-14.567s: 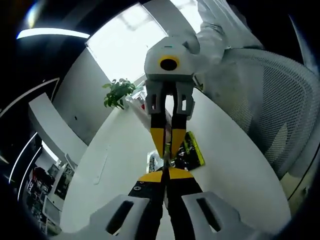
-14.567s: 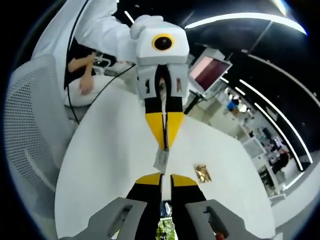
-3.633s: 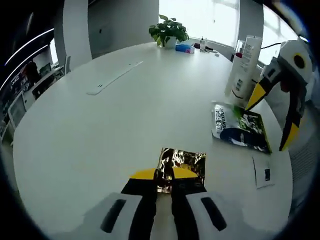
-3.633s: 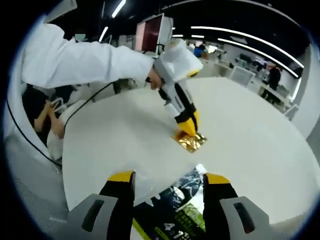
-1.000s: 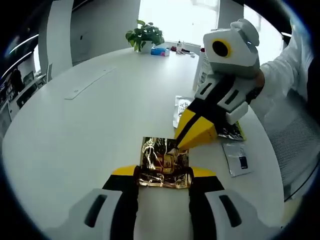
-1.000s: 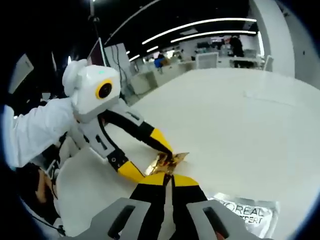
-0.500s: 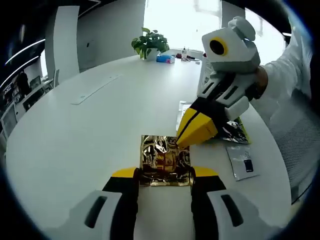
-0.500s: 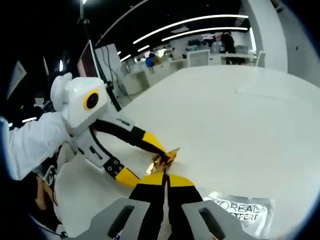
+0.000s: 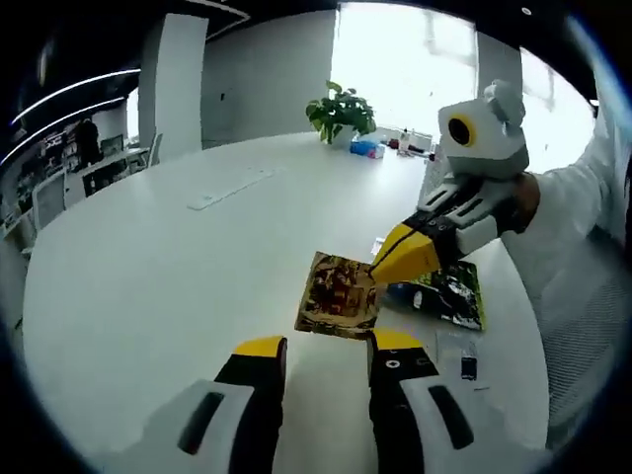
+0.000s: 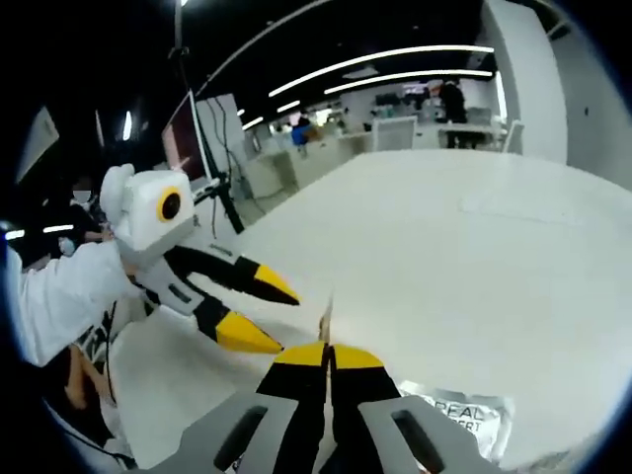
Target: Arrange the skincare products in the storage area until every visible bottle or jar stands upright without overlapping.
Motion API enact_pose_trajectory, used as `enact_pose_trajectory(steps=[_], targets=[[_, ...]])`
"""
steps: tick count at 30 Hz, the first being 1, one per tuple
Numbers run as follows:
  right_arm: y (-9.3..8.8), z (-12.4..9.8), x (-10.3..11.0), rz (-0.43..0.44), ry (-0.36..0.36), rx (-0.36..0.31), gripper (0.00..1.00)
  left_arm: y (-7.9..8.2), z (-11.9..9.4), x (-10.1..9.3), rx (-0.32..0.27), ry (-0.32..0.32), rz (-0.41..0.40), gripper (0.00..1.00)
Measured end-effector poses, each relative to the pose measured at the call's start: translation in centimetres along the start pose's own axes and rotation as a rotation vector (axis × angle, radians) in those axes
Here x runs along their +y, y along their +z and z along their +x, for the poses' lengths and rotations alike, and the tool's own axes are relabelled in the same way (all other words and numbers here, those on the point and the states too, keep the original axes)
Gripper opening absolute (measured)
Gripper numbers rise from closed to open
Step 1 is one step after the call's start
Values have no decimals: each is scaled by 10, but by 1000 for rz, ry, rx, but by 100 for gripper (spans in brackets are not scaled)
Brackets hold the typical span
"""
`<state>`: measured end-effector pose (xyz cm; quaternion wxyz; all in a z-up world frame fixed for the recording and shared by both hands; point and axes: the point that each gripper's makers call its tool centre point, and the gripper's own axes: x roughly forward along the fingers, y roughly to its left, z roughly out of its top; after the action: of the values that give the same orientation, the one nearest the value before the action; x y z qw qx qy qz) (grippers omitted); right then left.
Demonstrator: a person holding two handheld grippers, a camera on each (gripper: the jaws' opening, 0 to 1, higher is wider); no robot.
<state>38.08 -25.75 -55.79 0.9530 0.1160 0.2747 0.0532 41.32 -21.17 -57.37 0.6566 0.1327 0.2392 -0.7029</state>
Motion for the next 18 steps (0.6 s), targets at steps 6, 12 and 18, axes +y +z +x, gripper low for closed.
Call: enact_pose_trajectory(steps=[6, 12, 18], targets=[[11, -31, 5, 3, 7, -58, 0, 24, -15, -24, -101, -9, -80, 26], [24, -68, 15, 28, 22, -146, 0, 57, -19, -29, -284, -76, -267, 25], [41, -94, 25, 94, 56, -238, 0, 68, -17, -36, -341, -115, -351, 21]])
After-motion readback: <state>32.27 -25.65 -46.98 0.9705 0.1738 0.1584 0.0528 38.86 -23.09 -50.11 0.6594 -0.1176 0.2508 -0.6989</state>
